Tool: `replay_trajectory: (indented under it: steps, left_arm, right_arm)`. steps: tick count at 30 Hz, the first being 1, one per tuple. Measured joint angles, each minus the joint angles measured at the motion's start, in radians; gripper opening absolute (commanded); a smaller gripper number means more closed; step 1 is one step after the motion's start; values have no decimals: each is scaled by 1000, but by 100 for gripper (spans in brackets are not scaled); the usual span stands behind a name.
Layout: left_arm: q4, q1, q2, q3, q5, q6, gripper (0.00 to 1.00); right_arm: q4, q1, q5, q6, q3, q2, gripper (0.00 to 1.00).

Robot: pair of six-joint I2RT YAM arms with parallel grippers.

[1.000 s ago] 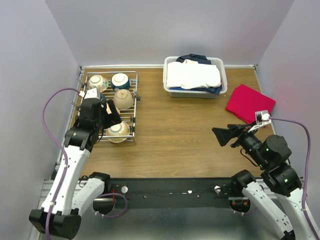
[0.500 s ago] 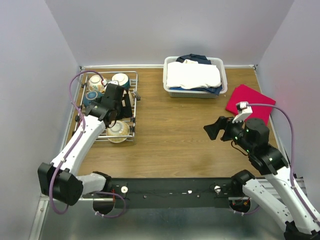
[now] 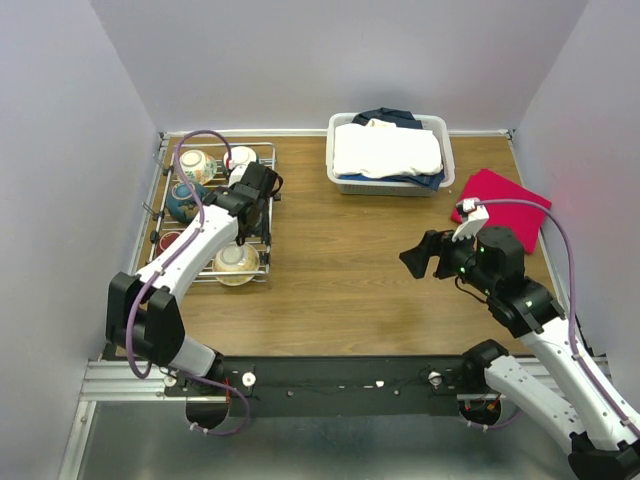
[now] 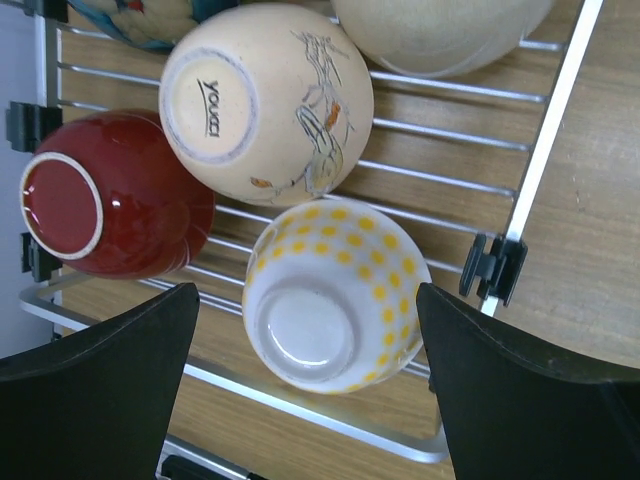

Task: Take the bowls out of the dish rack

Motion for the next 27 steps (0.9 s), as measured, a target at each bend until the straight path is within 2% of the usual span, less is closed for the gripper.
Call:
replay_trajectory:
  steps: [6, 16, 21, 27]
  left_arm:
    - [-9, -4, 80, 83, -74, 6, 99]
    - [-27, -4, 310, 241, -224, 78, 99]
    - [-27, -4, 377, 264, -298, 109, 99]
    - [-26, -4, 428, 269, -309, 121, 99]
  right_arm:
    - [10, 0, -3, -4, 0, 2, 100]
    - [27, 0, -1, -3, -18, -5, 100]
    - [27, 0, 11, -1, -31, -8, 100]
    - [27, 0, 31, 2, -33, -6, 100]
